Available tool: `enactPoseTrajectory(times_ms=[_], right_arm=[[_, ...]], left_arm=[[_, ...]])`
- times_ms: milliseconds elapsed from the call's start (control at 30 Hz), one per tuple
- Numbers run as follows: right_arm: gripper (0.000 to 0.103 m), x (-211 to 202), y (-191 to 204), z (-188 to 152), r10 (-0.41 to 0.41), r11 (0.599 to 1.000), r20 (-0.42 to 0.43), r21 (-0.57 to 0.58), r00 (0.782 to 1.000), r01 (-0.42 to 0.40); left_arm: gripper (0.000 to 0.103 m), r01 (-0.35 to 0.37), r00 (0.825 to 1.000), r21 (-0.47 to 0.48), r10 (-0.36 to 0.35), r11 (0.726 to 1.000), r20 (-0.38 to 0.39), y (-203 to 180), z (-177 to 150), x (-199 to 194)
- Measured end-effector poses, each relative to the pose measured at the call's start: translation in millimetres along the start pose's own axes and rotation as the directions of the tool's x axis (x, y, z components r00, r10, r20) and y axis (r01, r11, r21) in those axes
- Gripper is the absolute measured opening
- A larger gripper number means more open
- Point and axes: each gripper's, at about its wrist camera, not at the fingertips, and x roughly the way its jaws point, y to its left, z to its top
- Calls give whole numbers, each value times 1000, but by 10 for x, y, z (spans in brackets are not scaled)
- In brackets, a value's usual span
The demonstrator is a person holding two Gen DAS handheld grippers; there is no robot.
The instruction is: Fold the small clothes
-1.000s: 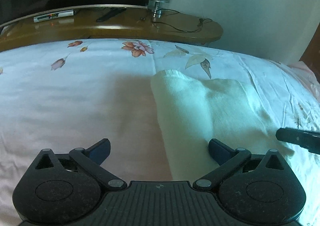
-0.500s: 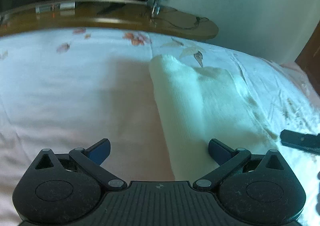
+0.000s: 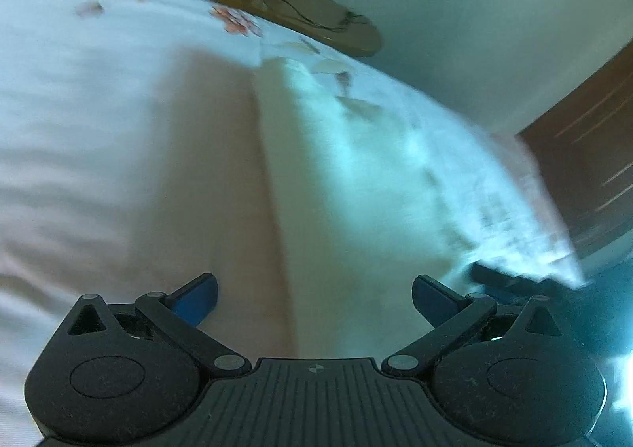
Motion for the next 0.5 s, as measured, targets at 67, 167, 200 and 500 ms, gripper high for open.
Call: enactPoseTrajectory(times_ms=[67,167,200,500], right_arm=[[61,32,-43,0,37,999,-9,24,999,-37],[62,97,-150,18,85,993,-21,78,996,-83],[63,114,-205,36,117,988,-19,106,993,-114],[63,351,-361,166,270,950,-63,182,961,-254]], left_arm=[[103,23,1000,-31,-24,999,-15,32,38,48],[103,48,999,-34,-49,998,-18,45,65,91],[103,52,998,-23,-53,998,-21,38,74,109],[88,153,988,-21,-153,988,-26,112,263,264]])
